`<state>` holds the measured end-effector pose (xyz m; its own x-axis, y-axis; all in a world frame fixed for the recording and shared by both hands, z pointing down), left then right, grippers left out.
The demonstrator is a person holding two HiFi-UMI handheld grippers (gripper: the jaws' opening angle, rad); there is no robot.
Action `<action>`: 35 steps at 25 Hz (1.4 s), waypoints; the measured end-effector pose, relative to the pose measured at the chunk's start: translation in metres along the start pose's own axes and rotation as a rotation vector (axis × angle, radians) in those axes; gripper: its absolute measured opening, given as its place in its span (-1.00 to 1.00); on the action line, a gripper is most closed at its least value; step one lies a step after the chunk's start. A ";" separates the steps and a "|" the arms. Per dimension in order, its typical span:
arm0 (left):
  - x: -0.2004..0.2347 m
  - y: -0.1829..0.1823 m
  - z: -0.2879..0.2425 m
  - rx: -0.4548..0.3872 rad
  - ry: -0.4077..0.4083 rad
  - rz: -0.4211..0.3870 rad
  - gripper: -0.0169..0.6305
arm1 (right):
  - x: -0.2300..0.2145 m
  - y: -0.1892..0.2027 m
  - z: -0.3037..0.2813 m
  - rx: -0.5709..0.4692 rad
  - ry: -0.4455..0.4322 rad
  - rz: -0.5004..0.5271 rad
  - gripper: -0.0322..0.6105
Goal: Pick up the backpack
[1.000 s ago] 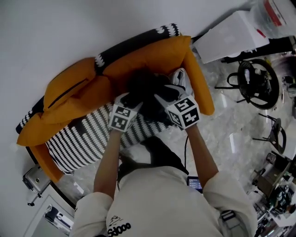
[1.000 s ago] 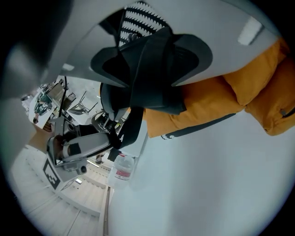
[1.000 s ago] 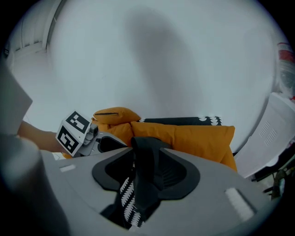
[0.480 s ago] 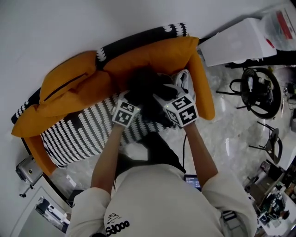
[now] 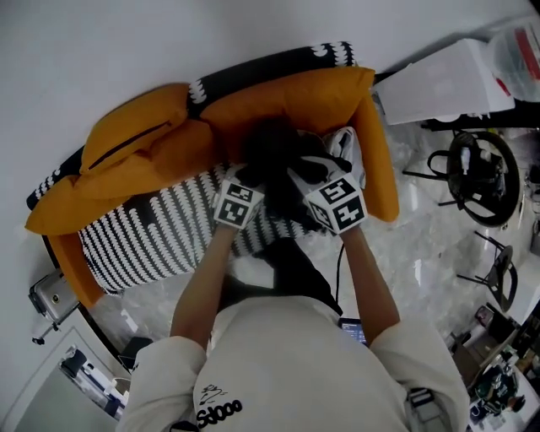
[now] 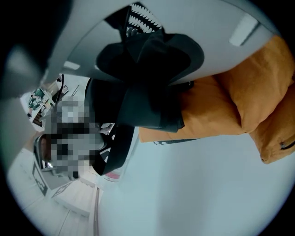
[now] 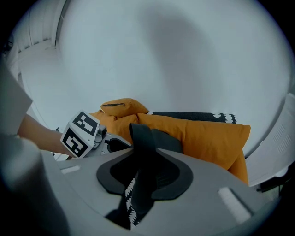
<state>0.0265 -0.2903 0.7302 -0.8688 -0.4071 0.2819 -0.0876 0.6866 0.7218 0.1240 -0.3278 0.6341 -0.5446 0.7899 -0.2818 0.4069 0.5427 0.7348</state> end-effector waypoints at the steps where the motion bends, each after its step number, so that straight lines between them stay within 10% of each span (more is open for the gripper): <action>1: -0.001 0.000 0.001 -0.009 -0.005 0.005 -0.42 | 0.000 0.002 0.002 0.003 0.005 0.005 -0.62; 7: -0.005 0.000 0.016 -0.039 -0.019 0.034 -0.69 | 0.009 0.014 0.006 0.011 0.031 -0.079 -0.73; 35: -0.051 0.028 0.129 -0.188 0.146 0.022 -0.74 | 0.114 0.039 0.059 0.003 0.324 -0.113 -0.83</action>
<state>0.0057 -0.1720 0.6546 -0.7886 -0.4852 0.3777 0.0349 0.5779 0.8153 0.1209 -0.2000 0.5943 -0.7909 0.5932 -0.1505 0.3324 0.6229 0.7082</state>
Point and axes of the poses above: the fingertips, and each gripper's own axes: z backward along the fingers, x to its left, y out of its underside, the point moved 4 cm from there along z, backward along the fingers, and after that the axes turned 9 degrees about -x, right-handed, at the moved point
